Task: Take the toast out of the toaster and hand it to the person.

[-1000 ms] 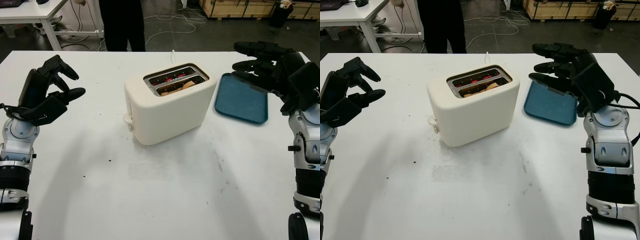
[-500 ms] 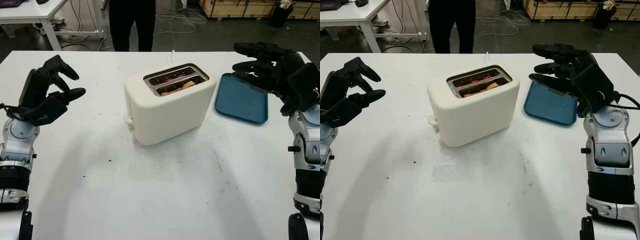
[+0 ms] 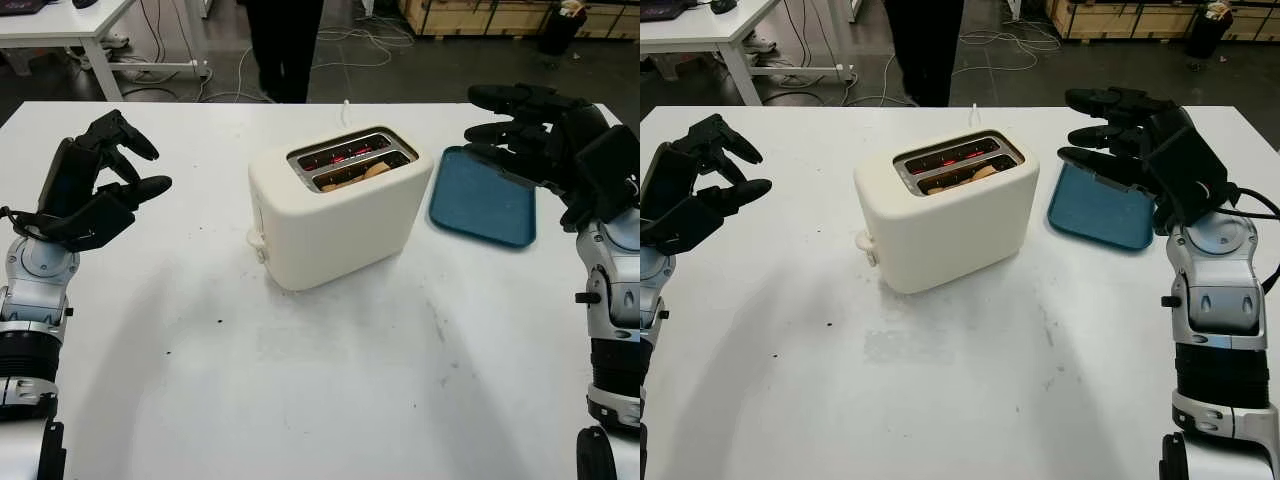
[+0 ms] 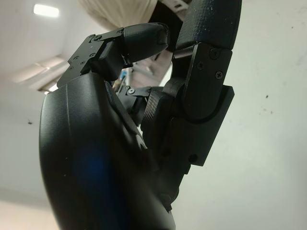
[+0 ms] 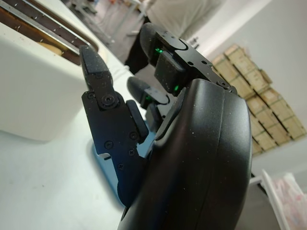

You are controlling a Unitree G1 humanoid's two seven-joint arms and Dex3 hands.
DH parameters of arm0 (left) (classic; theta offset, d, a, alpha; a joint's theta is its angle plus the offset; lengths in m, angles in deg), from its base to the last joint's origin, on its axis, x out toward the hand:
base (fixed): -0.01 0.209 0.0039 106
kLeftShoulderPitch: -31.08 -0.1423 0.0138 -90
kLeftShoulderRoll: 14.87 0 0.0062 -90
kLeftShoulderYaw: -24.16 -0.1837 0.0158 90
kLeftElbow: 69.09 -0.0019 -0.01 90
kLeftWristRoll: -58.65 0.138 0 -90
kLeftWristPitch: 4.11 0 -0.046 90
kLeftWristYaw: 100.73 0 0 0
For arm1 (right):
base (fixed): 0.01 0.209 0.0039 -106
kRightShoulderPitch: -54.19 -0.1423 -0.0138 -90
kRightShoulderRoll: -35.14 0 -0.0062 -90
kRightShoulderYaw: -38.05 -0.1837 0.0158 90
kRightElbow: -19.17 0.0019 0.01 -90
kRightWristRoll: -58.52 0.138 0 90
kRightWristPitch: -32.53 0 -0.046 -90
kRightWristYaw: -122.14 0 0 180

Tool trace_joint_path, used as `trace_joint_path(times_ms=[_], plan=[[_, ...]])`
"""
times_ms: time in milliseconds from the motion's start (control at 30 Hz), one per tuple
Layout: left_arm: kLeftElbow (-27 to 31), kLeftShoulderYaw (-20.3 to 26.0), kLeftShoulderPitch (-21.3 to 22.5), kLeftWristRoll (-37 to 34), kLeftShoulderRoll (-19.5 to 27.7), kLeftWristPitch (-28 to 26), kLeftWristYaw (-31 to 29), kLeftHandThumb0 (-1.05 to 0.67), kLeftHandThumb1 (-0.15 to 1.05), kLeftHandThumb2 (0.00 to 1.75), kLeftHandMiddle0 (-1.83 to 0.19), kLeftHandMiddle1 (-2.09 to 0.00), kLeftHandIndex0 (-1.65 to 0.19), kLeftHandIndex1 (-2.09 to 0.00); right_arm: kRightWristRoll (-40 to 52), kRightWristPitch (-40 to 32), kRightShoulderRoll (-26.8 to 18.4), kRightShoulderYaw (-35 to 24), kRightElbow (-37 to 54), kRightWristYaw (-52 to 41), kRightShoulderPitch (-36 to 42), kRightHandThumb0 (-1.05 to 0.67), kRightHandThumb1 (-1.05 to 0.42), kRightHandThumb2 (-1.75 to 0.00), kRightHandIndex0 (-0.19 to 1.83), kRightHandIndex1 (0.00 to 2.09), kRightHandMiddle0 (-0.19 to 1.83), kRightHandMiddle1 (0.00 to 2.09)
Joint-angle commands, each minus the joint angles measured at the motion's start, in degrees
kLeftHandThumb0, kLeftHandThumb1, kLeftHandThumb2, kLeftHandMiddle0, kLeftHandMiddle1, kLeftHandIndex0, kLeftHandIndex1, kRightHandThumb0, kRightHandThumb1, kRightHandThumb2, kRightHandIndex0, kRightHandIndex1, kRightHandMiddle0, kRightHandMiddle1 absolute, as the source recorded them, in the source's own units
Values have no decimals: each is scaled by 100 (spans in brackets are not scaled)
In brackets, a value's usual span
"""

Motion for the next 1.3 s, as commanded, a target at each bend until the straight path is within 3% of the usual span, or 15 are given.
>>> trace_joint_path(times_ms=[0,1267], plan=[[30,-26,87,-30,-34,-19,-21,-105,92,18,-60,-162,-41,-158,50,-11,-19,4,-20,-37,-46,-36,-77,0,55,64,78,0],[-15,-25,117,-44,-43,16,-53,-105,92,19,-61,-160,-43,-156,13,21,-18,12,-84,-92,-92,-38,-77,0,52,70,77,1]])
